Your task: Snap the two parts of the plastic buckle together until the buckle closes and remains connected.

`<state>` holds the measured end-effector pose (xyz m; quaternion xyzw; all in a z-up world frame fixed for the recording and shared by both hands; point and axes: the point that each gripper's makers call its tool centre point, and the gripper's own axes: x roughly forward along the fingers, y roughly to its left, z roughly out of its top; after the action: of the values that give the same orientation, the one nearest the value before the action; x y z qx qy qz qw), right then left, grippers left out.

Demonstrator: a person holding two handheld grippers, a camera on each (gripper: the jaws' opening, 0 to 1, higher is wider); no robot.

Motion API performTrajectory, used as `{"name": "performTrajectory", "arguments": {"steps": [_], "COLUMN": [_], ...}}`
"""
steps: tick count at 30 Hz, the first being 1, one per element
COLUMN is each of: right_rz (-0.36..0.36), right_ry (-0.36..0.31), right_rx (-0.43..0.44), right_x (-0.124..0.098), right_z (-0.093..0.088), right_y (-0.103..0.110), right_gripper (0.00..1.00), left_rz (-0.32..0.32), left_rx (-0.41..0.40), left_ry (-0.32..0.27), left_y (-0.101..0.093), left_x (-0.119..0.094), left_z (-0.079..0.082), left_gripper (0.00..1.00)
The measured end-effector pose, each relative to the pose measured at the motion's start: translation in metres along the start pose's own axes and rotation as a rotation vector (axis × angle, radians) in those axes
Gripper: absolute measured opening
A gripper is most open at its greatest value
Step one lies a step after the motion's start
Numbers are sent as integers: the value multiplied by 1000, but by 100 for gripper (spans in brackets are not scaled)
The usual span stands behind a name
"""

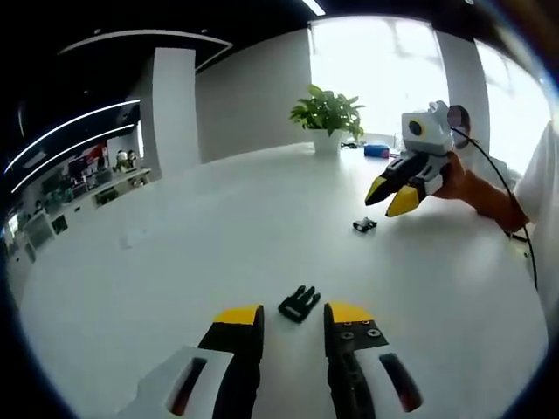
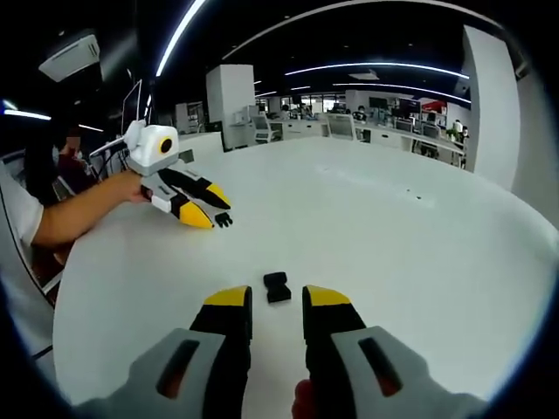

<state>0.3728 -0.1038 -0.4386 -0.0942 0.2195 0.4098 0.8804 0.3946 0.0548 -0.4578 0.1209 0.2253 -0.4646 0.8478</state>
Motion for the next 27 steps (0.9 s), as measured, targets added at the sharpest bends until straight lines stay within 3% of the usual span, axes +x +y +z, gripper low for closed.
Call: {"name": "performTrajectory", "arguments": {"steps": [27], "right_rz": [1], "right_ry": [5], "right_rx": [-8], "right_x": [-1], "right_z": [-1], "right_y": [0], "right_gripper": [23], "left_rz": [10], "left_rx": [4], "left_ry": [5], "left_y": [-5], "left_x": [9], "left_z": [6], "left_gripper": [27]}}
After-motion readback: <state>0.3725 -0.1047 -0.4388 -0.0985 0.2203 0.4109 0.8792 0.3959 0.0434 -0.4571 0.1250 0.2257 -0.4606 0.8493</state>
